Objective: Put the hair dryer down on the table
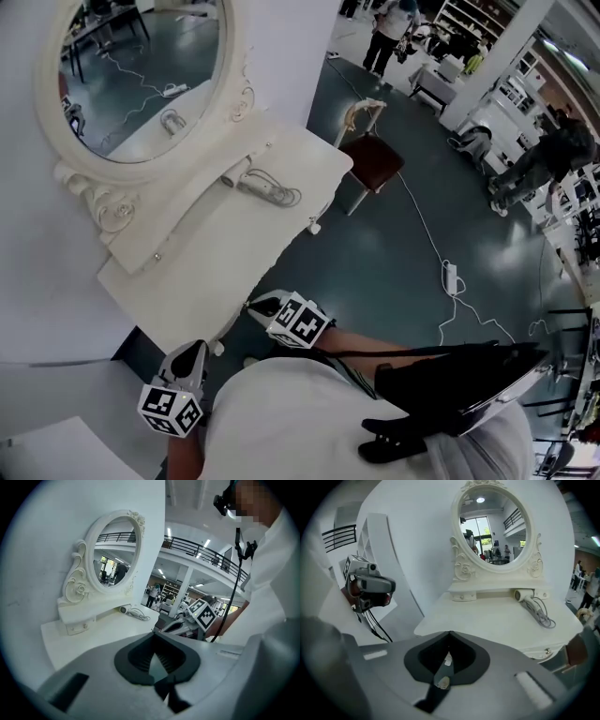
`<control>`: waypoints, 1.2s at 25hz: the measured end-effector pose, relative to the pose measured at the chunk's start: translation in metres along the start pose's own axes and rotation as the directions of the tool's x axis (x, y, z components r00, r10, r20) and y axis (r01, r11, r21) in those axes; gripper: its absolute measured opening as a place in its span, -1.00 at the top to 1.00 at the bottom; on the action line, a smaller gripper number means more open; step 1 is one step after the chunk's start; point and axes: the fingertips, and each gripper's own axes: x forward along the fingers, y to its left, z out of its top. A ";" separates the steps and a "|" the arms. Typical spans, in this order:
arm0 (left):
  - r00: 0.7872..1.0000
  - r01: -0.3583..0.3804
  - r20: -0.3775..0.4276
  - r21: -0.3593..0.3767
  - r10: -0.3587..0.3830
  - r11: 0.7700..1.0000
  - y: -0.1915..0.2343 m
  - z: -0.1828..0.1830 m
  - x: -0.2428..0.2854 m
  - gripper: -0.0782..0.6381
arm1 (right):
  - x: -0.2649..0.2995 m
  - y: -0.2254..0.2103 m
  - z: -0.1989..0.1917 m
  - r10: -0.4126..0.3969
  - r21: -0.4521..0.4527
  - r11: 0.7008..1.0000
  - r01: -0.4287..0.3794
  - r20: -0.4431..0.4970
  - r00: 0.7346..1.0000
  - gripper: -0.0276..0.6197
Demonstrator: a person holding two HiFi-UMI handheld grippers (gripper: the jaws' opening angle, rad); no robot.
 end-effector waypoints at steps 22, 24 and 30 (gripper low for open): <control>1.000 0.018 -0.017 0.029 -0.017 0.999 -0.016 -0.035 -0.018 0.78 | -0.011 0.075 0.005 0.057 -0.171 0.984 -0.046 0.061 0.996 0.91; 1.000 0.007 -0.012 0.026 -0.007 1.000 -0.017 -0.034 -0.022 0.78 | -0.011 0.078 0.006 0.062 -0.181 0.982 -0.050 0.063 0.996 0.91; 1.000 -0.004 -0.007 0.016 0.004 1.000 -0.022 -0.038 -0.028 0.78 | -0.016 0.084 0.008 0.070 -0.198 0.979 -0.056 0.067 0.995 0.91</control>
